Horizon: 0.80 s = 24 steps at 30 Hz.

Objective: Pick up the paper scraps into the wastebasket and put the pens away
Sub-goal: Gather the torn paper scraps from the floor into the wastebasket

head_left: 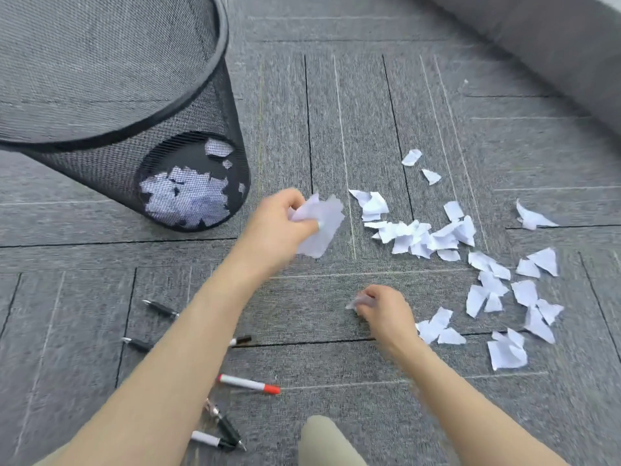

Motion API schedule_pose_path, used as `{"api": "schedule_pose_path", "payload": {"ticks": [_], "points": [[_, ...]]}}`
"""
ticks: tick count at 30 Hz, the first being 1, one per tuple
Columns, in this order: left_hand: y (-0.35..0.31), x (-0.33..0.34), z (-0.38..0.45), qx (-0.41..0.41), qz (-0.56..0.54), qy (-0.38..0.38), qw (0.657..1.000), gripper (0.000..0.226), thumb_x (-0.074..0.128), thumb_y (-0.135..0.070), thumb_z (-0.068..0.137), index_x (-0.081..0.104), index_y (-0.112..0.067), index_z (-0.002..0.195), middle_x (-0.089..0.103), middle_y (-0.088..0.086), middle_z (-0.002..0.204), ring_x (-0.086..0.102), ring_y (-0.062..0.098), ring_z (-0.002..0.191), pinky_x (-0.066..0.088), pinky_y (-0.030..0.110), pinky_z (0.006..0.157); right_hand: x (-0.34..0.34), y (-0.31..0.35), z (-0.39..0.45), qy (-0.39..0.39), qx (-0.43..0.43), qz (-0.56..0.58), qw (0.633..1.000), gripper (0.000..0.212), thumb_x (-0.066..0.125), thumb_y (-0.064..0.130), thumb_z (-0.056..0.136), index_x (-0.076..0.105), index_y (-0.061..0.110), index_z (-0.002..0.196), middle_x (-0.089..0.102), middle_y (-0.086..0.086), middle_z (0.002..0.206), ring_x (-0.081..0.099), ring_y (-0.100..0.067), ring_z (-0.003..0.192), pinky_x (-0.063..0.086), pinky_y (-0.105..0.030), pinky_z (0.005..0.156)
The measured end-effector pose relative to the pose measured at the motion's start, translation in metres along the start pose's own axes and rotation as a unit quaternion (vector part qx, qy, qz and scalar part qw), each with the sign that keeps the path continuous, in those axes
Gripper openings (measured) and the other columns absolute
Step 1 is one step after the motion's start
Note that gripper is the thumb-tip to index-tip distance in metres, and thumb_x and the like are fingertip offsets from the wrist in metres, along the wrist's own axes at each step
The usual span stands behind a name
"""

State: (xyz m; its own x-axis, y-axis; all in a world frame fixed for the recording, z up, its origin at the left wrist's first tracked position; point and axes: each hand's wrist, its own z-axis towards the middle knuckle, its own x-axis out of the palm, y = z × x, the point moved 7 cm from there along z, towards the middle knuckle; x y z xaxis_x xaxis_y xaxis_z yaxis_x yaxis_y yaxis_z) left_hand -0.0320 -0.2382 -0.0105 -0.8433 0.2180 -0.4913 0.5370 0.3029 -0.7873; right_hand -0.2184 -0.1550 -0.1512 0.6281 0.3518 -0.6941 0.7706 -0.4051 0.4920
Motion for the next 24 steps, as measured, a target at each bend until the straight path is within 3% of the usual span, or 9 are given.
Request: {"api": "schedule_pose_path", "payload": {"ticks": [3,6,8,10,14,18,19,21,24], "points": [[-0.044,-0.041,-0.003,0.069,-0.031,-0.049,0.996,0.026,0.064,-0.015,0.082,0.043,-0.019,0.067,0.046,0.009,0.066,0.031,0.015,0.048,0.02,0.027,0.046,-0.009,0.01,0.006,0.061,0.022,0.021,0.998,0.007,0.057,0.015,0.09,0.062,0.018,0.093,0.064,0.002,0.093,0.047,-0.004,0.056,0.037,-0.015,0.052],[-0.075,-0.088,-0.011,0.126,-0.102,-0.109,0.981,0.019,0.067,-0.016,0.078,0.049,-0.02,0.073,0.053,0.004,0.064,0.041,0.013,0.05,0.031,0.025,0.049,-0.038,0.057,0.009,0.082,0.017,0.138,0.987,0.036,0.061,0.023,0.088,0.059,0.007,0.12,0.066,0.003,0.099,0.063,-0.001,0.063,0.05,-0.011,0.058],[-0.089,-0.127,-0.017,0.159,-0.179,-0.174,0.955,0.018,0.067,-0.012,0.078,0.051,-0.02,0.076,0.062,0.0,0.069,0.055,0.011,0.06,0.044,0.025,0.059,-0.076,0.126,0.006,0.069,-0.062,0.225,0.97,0.036,0.063,0.028,0.086,0.061,0.009,0.117,0.067,0.005,0.094,0.066,0.0,0.072,0.054,-0.014,0.06],[-0.092,-0.168,-0.023,0.177,-0.198,-0.269,0.926,0.023,0.067,-0.01,0.077,0.051,-0.026,0.077,0.062,-0.011,0.07,0.058,0.004,0.062,0.046,0.022,0.064,-0.124,0.21,-0.003,0.037,-0.177,0.306,0.935,0.028,0.066,0.026,0.084,0.065,0.01,0.107,0.066,0.007,0.08,0.059,0.007,0.059,0.047,-0.011,0.054],[-0.08,-0.229,-0.024,0.12,0.039,-0.423,0.897,0.021,0.058,-0.009,0.08,0.056,-0.017,0.099,0.056,-0.006,0.088,0.052,0.018,0.078,0.029,0.02,0.061,-0.184,0.344,-0.02,-0.04,-0.353,0.308,0.882,0.008,0.07,0.015,0.081,0.063,0.014,0.077,0.05,0.017,0.042,0.041,0.004,0.038,0.032,-0.009,0.042],[-0.046,-0.241,-0.006,0.011,0.199,-0.331,0.922,0.05,0.056,-0.004,0.083,0.044,-0.014,0.13,0.061,0.014,0.112,0.056,0.033,0.101,0.036,0.03,0.075,-0.161,0.407,-0.004,-0.057,-0.403,0.145,0.902,0.015,0.067,0.02,0.081,0.059,0.016,0.068,0.044,0.014,0.046,0.035,0.001,0.034,0.025,-0.009,0.035],[-0.038,-0.239,-0.004,-0.009,0.21,-0.297,0.931,0.062,0.061,-0.009,0.083,0.033,-0.017,0.139,0.058,0.015,0.119,0.056,0.034,0.107,0.039,0.033,0.081,-0.15,0.413,0.001,-0.053,-0.407,0.086,0.908,0.005,0.065,0.02,0.082,0.063,0.016,0.079,0.05,0.013,0.057,0.041,0.002,0.039,0.028,-0.007,0.038],[-0.027,-0.233,-0.006,-0.029,0.218,-0.272,0.937,0.08,0.066,-0.023,0.083,0.017,-0.022,0.146,0.055,0.014,0.126,0.054,0.034,0.114,0.041,0.039,0.092,-0.131,0.416,0.009,-0.034,-0.413,-0.011,0.91,0.023,0.064,0.019,0.083,0.065,0.018,0.105,0.066,0.007,0.086,0.06,-0.002,0.067,0.043,-0.007,0.056],[-0.027,-0.227,-0.015,-0.003,0.224,-0.304,0.926,0.07,0.062,-0.027,0.086,0.025,-0.022,0.145,0.056,0.01,0.125,0.054,0.033,0.113,0.041,0.043,0.096,-0.125,0.407,0.009,-0.046,-0.41,-0.041,0.91,0.035,0.067,0.024,0.081,0.063,0.022,0.116,0.068,0.006,0.112,0.062,-0.011,0.104,0.046,-0.029,0.096]]}}
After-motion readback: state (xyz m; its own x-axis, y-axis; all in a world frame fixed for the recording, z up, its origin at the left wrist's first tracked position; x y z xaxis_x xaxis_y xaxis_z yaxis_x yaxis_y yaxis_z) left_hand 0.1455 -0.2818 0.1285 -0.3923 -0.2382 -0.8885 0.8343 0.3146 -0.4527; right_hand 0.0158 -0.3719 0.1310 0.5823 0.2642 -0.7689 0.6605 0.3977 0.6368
